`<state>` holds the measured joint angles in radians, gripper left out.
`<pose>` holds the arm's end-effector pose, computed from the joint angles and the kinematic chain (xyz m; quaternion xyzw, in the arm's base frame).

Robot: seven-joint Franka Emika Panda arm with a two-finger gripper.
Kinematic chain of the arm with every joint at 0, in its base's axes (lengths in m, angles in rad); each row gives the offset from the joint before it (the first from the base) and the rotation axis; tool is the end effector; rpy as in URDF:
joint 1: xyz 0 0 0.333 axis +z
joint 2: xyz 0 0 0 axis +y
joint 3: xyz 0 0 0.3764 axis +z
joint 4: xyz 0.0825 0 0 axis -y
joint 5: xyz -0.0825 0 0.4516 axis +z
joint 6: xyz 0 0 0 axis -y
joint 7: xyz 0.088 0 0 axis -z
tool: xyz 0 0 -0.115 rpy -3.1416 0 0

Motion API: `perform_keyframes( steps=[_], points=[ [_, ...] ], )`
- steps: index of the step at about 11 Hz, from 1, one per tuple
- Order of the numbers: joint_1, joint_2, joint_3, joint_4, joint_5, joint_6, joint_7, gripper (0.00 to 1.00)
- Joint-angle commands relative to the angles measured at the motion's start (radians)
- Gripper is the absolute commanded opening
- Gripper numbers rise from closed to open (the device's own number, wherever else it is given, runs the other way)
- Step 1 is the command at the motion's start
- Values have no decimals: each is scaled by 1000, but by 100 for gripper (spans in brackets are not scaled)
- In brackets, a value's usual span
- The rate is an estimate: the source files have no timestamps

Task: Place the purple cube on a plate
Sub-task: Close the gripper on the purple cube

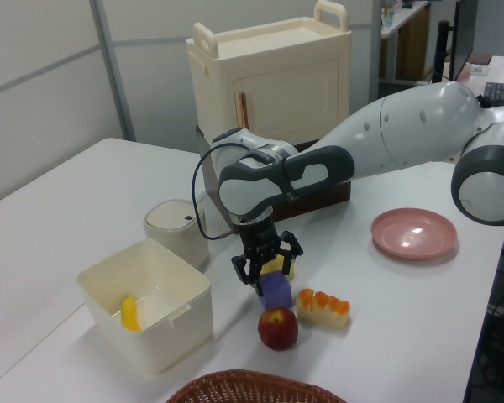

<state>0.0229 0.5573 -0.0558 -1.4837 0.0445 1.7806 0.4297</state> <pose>0.7644 -0.0142 0.3445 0.9640 -0.2323 -0.1280 0.0198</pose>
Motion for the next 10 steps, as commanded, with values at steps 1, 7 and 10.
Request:
perform_keyframes(
  steps=[1, 7, 10],
  points=[
    [8, -10, -12, -14, -14, -25, -54, 86],
    [6, -16, -19, -9, -51, -62, -68, 100],
    [-4, -14, -19, -10, -64, -63, -81, 100]
  ],
)
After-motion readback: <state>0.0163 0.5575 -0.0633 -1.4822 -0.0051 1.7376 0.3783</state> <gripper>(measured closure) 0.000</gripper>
